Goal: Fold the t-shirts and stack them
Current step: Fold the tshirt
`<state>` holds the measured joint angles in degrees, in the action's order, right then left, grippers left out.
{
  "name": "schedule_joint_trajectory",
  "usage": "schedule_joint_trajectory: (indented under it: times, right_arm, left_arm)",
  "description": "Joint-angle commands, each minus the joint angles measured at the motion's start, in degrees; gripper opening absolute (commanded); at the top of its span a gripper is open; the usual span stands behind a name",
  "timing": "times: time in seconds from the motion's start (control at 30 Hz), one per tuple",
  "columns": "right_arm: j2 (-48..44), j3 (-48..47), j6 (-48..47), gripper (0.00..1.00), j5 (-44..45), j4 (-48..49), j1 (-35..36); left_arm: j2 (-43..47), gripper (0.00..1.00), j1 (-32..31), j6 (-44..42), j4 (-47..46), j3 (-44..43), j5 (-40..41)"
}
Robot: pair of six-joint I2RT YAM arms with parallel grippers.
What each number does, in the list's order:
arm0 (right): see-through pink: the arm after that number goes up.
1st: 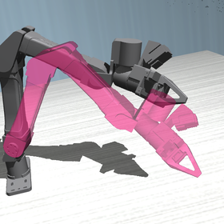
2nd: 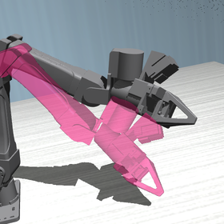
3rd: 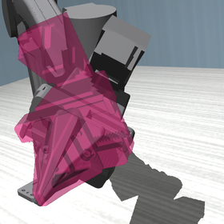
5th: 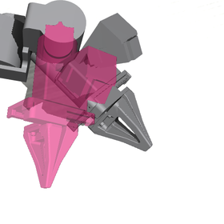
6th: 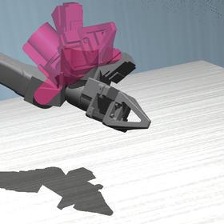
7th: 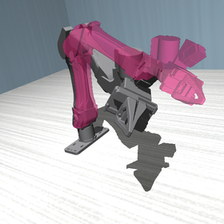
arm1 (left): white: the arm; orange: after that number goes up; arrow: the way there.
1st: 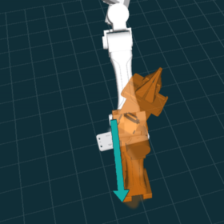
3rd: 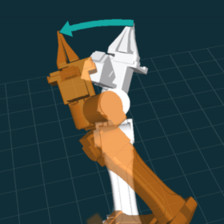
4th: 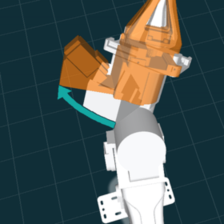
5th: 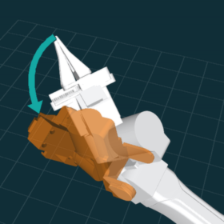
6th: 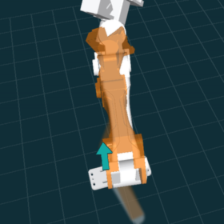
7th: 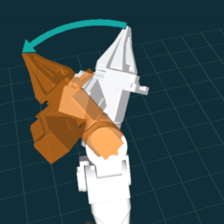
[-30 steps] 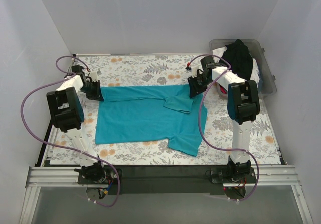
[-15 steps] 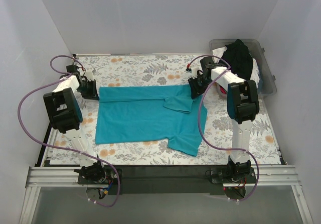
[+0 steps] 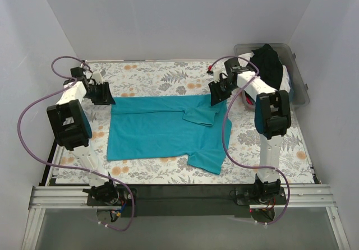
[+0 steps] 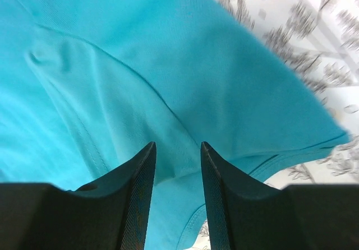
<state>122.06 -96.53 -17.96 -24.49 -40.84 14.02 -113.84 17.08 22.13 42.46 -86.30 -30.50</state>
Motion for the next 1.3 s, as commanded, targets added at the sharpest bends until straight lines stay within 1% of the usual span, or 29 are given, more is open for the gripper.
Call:
schedule_joint_trajectory:
  times: [0.0, 0.17, 0.27, 0.43, 0.53, 0.57, 0.67, 0.7, 0.73, 0.77, 0.8, 0.83, 0.87, 0.9, 0.93, 0.97, 1.0, 1.03, 1.07, 1.1, 1.13, 1.17, 1.2, 1.23, 1.27]
  right_arm:
    - [-2.4, -4.6, 1.2, 0.44, -1.4, -0.2, 0.7]
    - [3.2, -7.1, 1.6, 0.41, 1.8, -0.1, 1.7]
    - [5.7, -8.2, 1.4, 0.41, 3.2, 0.0, 2.0]
    - [10.1, -11.2, 1.1, 0.40, 5.6, 0.1, 2.0]
    - [13.2, -15.2, 1.3, 0.40, 6.5, 0.3, 2.0]
    - [14.1, -17.8, 1.3, 0.40, 6.6, 0.3, 1.9]
    - [17.2, -22.5, 1.6, 0.40, 7.4, 0.1, 1.9]
    - [17.7, -25.5, 2.0, 0.41, 7.0, -0.2, 2.0]
    - [17.3, -26.3, 2.0, 0.43, 6.5, -0.4, 1.9]
    - [16.3, -26.7, 1.4, 0.49, 4.8, -0.6, 2.0]
    - [14.9, -26.0, 0.9, 0.52, 4.2, -0.6, 2.0]
    - [11.0, -25.1, 0.4, 0.58, 3.6, -0.6, 2.0]
    - [8.6, -24.2, -1.1, 0.70, 2.2, -0.7, 2.0]
    - [5.9, -21.2, -1.9, 0.76, 1.5, -0.8, 2.0]
    - [0.3, -19.4, -2.8, 0.80, 0.8, -1.0, 1.9]
    - [-2.8, -17.4, -4.9, 0.86, -1.2, -1.3, 1.9]
    - [-5.8, -14.8, -5.9, 0.88, -2.2, -1.4, 2.0]
    - [-11.4, -10.6, -7.1, 0.88, -3.1, -1.9, 2.1]
    - [-13.8, -8.3, -9.6, 0.87, -4.2, -3.9, 2.1]
    - [-15.8, -6.6, -10.8, 0.85, -4.3, -5.3, 2.6]
    - [-19.2, -3.1, -12.2, 0.83, -4.2, -7.0, 3.0]
    - [-20.6, -1.0, -14.4, 0.79, -3.0, -10.2, 3.6]
    - [-23.5, 1.1, -15.3, 0.77, -2.5, -11.5, 4.8]
    - [-25.1, 6.9, -16.0, 0.75, -1.9, -12.7, 5.5]
    - [-26.8, 9.8, -16.5, 0.71, -0.7, -13.4, 6.1]
  left_arm:
    - [3.5, 0.38, -1.5, 3.2, -3.2, -0.4, -3.2]
    - [1.6, 0.35, -1.8, 7.3, -8.0, 3.5, -3.0]
    - [0.0, 0.35, -1.9, 8.7, -8.7, 3.9, -3.4]
    - [-3.5, 0.34, -2.0, 10.1, -10.0, 3.2, -1.1]
    - [-6.1, 0.32, -2.0, 11.1, -10.1, 1.0, -0.2]
    - [-6.9, 0.32, -1.9, 11.2, -10.0, 0.3, 0.2]
    - [-10.7, 0.31, -1.9, 11.9, -9.7, -4.0, 1.1]
    - [-12.4, 0.31, -1.7, 11.8, -8.1, -6.0, 0.6]
    - [-12.7, 0.33, -1.6, 11.2, -7.4, -9.0, -0.4]
    - [-12.6, 0.39, -1.5, 10.7, -6.0, -10.5, -3.7]
    - [-11.6, 0.44, -1.4, 10.2, -5.2, -11.6, -5.2]
    - [-10.6, 0.47, -1.4, 8.7, -4.3, -13.6, -6.7]
    - [-9.5, 0.51, -1.4, 8.0, -2.1, -14.4, -8.2]
    - [-6.9, 0.62, -1.4, 6.8, -0.5, -15.1, -10.6]
    - [-5.4, 0.62, -1.4, 4.6, 1.0, -16.2, -11.3]
    - [-3.7, 0.63, -1.4, 3.2, 3.8, -16.0, -12.1]
    - [-0.3, 0.63, -1.3, 1.8, 5.3, -15.5, -13.8]
    - [1.7, 0.63, -1.2, -0.7, 6.5, -13.6, -14.1]
    - [3.6, 0.63, -1.1, -2.1, 8.6, -12.1, -14.6]
    - [7.4, 0.63, -0.7, -4.0, 10.2, -10.7, -15.6]
    - [9.2, 0.63, -0.6, -6.1, 11.7, -9.3, -16.7]
    - [11.0, 0.63, -0.5, -8.7, 14.0, -5.6, -17.0]
    - [14.2, 0.63, -0.1, -10.9, 15.5, -3.9, -17.5]
    - [15.7, 0.63, 0.1, -12.4, 16.9, -1.8, -18.1]
    - [18.8, 0.63, 0.1, -14.8, 18.8, 2.0, -18.0]
